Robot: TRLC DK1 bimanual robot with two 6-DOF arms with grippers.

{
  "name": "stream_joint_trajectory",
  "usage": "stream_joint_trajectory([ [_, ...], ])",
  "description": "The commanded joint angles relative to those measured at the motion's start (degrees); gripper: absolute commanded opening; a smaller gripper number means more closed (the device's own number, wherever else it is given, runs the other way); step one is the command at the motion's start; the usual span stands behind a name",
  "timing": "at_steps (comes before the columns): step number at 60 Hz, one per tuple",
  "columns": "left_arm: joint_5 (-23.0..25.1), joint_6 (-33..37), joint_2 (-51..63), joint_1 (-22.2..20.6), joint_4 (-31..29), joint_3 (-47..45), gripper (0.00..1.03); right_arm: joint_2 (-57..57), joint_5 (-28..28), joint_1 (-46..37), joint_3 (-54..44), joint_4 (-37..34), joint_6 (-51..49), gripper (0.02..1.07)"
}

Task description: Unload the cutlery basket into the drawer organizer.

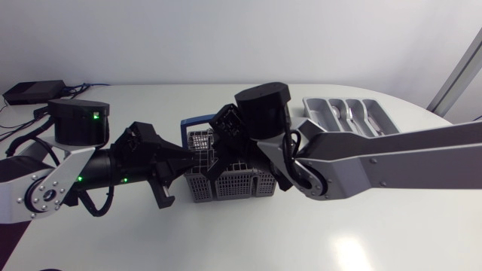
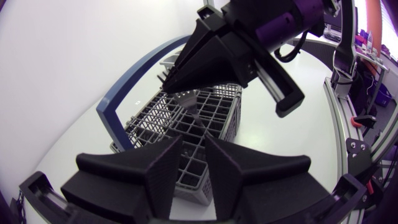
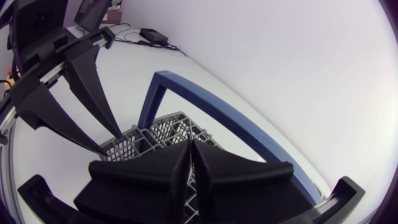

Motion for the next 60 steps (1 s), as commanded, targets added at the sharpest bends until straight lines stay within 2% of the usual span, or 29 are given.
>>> stream_joint_trajectory([
  [1, 0.47, -1.04, 1.01, 0.59, 0.51, -0.68, 0.28, -1.98, 0.72, 0.95, -1.69, 1.27, -0.98, 0.07],
  [28, 0.56, -1.48, 0.84, 0.85, 0.51, -0.41, 0.29, -7.34, 1.07, 2.00, -3.09, 1.89, -1.86, 0.07],
  [34, 0.56, -1.48, 0.93, 0.76, 0.51, -0.32, 0.34, -9.01, 1.42, 2.62, -3.00, 1.36, -2.30, 0.07],
  [47, 0.56, -1.65, 0.93, 0.68, 0.51, 0.12, 0.35, -12.35, 1.42, 3.41, -2.56, 0.83, -3.35, 0.07],
  [60, 4.07, -2.62, -0.30, 0.85, -0.54, 1.35, 0.34, -16.04, 0.54, 3.67, -0.98, -1.19, -4.14, 0.07],
])
